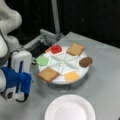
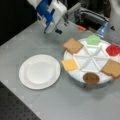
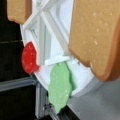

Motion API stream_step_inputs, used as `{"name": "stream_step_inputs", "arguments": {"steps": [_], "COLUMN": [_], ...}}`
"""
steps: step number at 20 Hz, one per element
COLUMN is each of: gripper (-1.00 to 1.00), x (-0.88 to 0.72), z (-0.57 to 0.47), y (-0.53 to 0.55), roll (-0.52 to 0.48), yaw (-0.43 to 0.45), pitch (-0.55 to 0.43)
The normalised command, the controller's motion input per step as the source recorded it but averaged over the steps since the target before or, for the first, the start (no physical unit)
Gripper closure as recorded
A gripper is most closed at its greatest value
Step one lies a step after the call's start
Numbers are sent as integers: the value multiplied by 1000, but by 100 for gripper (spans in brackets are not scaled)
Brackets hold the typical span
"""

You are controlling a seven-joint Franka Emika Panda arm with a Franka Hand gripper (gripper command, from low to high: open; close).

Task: Ingredient selection for cheeseburger or sandwich

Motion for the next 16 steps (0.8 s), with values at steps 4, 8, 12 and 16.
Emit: {"name": "stream_step_inputs", "arguments": {"steps": [4,8,12,16], "gripper": [-100,-100,-100,-100], "x": [360,305,301,337], "z": [-215,-155,-223,-338], "y": [-383,-270,-219,-253], "roll": [437,471,514,501], "yaw": [243,242,234,248], "pitch": [30,69,39,52]}}
